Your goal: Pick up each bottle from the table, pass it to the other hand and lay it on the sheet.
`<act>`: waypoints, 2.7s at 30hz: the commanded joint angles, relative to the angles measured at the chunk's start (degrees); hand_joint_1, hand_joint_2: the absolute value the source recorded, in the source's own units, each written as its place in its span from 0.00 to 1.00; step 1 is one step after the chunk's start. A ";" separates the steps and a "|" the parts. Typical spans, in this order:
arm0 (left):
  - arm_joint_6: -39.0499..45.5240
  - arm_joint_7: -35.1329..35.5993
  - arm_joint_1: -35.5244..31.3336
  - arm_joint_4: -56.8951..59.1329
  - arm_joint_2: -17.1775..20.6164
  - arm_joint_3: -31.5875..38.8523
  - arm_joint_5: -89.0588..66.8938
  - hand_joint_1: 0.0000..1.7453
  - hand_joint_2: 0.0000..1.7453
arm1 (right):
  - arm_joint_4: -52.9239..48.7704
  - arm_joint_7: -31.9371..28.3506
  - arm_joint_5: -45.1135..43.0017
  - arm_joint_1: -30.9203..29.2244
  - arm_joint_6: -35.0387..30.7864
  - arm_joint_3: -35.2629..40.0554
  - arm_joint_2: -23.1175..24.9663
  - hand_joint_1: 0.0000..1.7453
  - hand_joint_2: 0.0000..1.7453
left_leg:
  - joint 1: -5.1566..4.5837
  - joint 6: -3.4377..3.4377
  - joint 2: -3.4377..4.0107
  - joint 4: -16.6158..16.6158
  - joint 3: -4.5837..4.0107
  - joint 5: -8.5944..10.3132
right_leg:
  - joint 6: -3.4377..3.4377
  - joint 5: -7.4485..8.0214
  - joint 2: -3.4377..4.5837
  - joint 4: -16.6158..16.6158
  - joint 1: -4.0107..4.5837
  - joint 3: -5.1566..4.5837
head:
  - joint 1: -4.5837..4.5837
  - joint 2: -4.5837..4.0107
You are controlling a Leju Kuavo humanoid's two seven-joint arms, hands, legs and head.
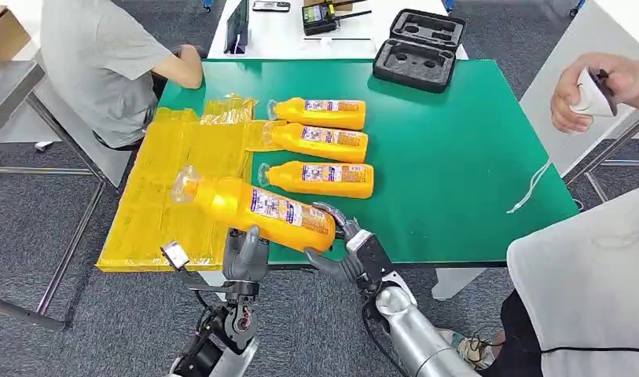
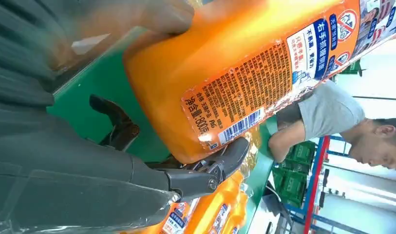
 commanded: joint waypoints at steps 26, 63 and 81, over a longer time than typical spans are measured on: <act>-0.95 0.15 -0.67 2.13 -0.77 -1.39 -1.89 0.00 1.00 | 3.01 0.09 0.15 -1.78 2.36 -1.96 0.34 1.00 1.00 | 0.04 -0.08 0.05 -0.03 0.19 -0.07 | -0.08 -0.05 0.03 -0.05 0.04 0.18 | 0.00 0.00; -0.20 0.15 1.93 -2.53 -0.77 0.93 -4.39 1.00 1.00 | 6.29 0.09 -0.34 -3.76 3.96 0.59 2.53 1.00 1.00 | 0.06 -0.09 0.08 -0.01 0.20 -0.10 | -0.09 -0.07 0.06 -0.03 0.06 0.19 | 0.00 0.00; 54.33 0.15 1.79 -20.52 10.54 -16.47 -39.48 1.00 1.00 | 6.02 0.09 -1.39 -1.72 -0.48 -7.19 2.50 0.00 1.00 | 0.04 -0.09 -0.06 -0.03 0.10 -0.03 | -0.09 -0.07 -0.09 -0.02 0.05 0.11 | -0.02 0.00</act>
